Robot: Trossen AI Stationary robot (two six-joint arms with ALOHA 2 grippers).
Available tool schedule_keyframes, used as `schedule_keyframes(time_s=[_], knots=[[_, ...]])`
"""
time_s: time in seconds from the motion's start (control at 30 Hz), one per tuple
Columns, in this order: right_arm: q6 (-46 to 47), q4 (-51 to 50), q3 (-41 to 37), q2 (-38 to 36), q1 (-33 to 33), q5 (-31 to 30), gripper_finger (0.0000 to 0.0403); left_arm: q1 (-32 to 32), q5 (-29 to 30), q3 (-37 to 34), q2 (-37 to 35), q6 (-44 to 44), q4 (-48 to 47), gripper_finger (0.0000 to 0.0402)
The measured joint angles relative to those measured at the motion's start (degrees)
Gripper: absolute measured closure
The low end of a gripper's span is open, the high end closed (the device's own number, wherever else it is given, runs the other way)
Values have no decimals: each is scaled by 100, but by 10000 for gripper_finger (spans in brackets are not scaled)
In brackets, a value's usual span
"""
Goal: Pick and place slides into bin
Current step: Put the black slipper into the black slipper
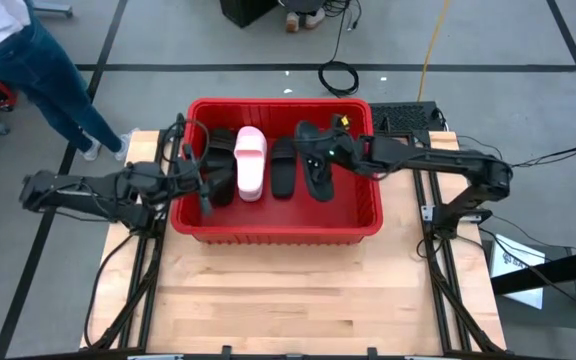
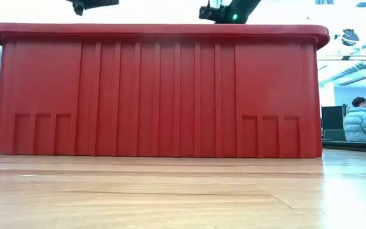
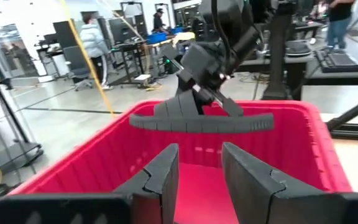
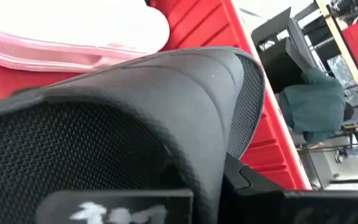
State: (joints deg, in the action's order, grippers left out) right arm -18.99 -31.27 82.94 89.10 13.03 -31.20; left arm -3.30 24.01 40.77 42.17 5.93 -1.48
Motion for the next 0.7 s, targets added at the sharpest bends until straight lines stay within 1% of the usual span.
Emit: schedule_keyframes(time_s=[0.23,0.47,0.6,0.7], knots=[[-304,458,0,515,372,-12,399,699,-450,0,2,-1,-7,275],[-616,972,0,954,622,-20,399,1191,-539,0,20,22,-6,275],[-642,935,88,1202,736,-24,399,1420,-855,0,20,22,0,275],[-667,844,251,1403,770,-28,399,1533,-946,0,20,2,3,275]])
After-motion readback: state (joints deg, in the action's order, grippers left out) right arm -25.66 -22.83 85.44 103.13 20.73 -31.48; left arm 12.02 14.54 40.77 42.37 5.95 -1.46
